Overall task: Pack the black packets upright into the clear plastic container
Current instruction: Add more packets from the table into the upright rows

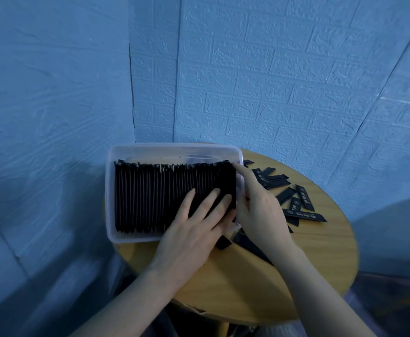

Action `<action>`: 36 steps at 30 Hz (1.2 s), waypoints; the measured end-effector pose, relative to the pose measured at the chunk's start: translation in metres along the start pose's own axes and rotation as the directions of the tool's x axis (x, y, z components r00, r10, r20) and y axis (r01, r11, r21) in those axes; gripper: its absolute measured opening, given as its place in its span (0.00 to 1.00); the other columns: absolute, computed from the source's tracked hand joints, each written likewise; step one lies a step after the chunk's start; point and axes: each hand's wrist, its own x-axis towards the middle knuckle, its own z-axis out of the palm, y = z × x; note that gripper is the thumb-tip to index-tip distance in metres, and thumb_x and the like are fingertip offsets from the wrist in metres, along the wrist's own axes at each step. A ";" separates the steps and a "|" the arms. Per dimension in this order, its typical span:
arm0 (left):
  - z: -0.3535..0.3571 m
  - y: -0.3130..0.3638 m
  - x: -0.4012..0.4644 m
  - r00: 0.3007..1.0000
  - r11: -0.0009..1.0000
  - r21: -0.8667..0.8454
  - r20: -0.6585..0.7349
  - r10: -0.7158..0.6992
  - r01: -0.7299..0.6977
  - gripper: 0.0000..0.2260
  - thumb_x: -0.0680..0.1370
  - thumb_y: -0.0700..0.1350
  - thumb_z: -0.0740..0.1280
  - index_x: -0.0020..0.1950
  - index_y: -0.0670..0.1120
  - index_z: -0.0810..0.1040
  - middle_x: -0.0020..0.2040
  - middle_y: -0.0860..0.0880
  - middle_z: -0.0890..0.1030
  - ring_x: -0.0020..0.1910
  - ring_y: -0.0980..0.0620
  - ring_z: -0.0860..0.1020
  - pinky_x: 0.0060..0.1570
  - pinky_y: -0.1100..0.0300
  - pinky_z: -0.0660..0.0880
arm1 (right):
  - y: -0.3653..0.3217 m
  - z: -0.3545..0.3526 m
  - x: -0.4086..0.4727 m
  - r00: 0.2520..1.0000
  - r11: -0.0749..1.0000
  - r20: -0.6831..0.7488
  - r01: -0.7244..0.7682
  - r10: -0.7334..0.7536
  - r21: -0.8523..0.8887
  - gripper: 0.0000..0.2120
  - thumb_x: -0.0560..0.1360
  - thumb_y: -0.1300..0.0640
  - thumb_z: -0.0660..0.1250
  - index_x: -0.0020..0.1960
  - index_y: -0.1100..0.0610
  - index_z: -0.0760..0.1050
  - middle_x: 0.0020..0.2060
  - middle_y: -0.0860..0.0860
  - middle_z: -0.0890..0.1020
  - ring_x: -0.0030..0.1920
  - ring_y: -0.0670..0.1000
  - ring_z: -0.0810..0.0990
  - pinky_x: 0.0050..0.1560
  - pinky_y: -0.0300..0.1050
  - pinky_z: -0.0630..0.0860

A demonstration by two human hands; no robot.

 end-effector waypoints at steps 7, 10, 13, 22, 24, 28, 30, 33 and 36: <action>0.002 0.002 0.000 1.000 1.000 -0.009 -0.011 -0.014 0.014 0.24 0.76 0.41 0.50 0.67 0.48 0.77 0.73 0.45 0.70 0.74 0.44 0.65 0.69 0.39 0.62 | -0.001 0.001 -0.016 0.997 0.978 -0.078 -0.026 0.010 -0.206 0.21 0.75 0.61 0.68 0.66 0.52 0.70 0.68 0.52 0.74 0.51 0.55 0.81 0.27 0.35 0.65; 0.003 0.002 0.000 0.999 1.000 -0.010 -0.042 -0.026 0.026 0.24 0.77 0.41 0.50 0.68 0.48 0.76 0.73 0.45 0.70 0.74 0.45 0.66 0.69 0.40 0.61 | -0.009 0.000 -0.028 0.997 0.981 -0.052 -0.066 0.058 -0.183 0.25 0.76 0.56 0.67 0.72 0.51 0.68 0.77 0.54 0.58 0.70 0.54 0.65 0.47 0.48 0.76; 0.004 0.001 0.000 0.998 1.000 0.007 -0.064 -0.023 0.024 0.22 0.78 0.42 0.51 0.68 0.47 0.76 0.73 0.45 0.70 0.73 0.45 0.67 0.68 0.40 0.64 | -0.015 0.001 -0.039 0.968 0.978 0.138 -0.208 0.209 -0.022 0.28 0.80 0.54 0.61 0.77 0.48 0.57 0.79 0.50 0.48 0.74 0.48 0.53 0.65 0.48 0.67; 0.005 0.000 0.000 0.997 1.000 -0.004 -0.081 -0.009 0.009 0.23 0.78 0.42 0.51 0.70 0.48 0.74 0.74 0.46 0.69 0.73 0.44 0.68 0.67 0.39 0.62 | -0.020 0.005 -0.028 0.921 0.879 0.274 -0.358 0.276 0.315 0.27 0.74 0.54 0.55 0.73 0.53 0.64 0.64 0.45 0.71 0.67 0.49 0.68 0.66 0.53 0.70; 0.006 0.000 0.000 0.997 1.000 0.004 -0.074 -0.001 0.002 0.23 0.77 0.42 0.52 0.68 0.49 0.76 0.74 0.46 0.70 0.73 0.44 0.68 0.67 0.40 0.60 | -0.019 0.004 -0.024 0.911 0.881 0.308 -0.367 0.275 0.297 0.29 0.73 0.54 0.54 0.74 0.53 0.63 0.67 0.46 0.68 0.68 0.49 0.67 0.67 0.55 0.69; 0.007 0.000 0.000 0.998 1.000 0.024 -0.055 -0.002 0.003 0.23 0.77 0.43 0.51 0.66 0.50 0.78 0.75 0.47 0.67 0.75 0.44 0.64 0.67 0.37 0.59 | -0.017 0.005 -0.023 0.930 0.919 0.284 -0.305 0.232 0.249 0.20 0.77 0.63 0.56 0.68 0.55 0.67 0.63 0.47 0.68 0.64 0.51 0.69 0.63 0.54 0.70; 0.008 0.000 0.000 0.998 1.000 0.023 -0.060 -0.012 0.013 0.24 0.76 0.43 0.51 0.66 0.51 0.78 0.76 0.47 0.67 0.75 0.43 0.62 0.67 0.36 0.59 | -0.016 0.006 -0.022 0.946 0.932 0.247 -0.270 0.211 0.240 0.19 0.76 0.65 0.56 0.66 0.56 0.68 0.65 0.47 0.66 0.66 0.51 0.68 0.63 0.51 0.71; 0.009 0.001 0.001 0.997 0.999 0.014 -0.068 -0.033 0.034 0.24 0.76 0.43 0.51 0.68 0.51 0.76 0.76 0.46 0.66 0.76 0.43 0.62 0.67 0.34 0.58 | -0.014 0.008 -0.018 0.958 0.949 0.214 -0.237 0.193 0.206 0.19 0.76 0.66 0.56 0.65 0.56 0.69 0.70 0.48 0.64 0.69 0.51 0.66 0.64 0.49 0.70; 0.010 0.002 0.002 0.996 0.999 0.000 -0.079 -0.035 0.035 0.23 0.76 0.43 0.52 0.68 0.50 0.75 0.75 0.44 0.67 0.76 0.43 0.62 0.67 0.33 0.58 | -0.012 0.007 -0.013 0.963 0.976 0.204 -0.196 0.174 0.095 0.22 0.76 0.64 0.57 0.69 0.55 0.68 0.74 0.51 0.61 0.72 0.54 0.63 0.66 0.54 0.69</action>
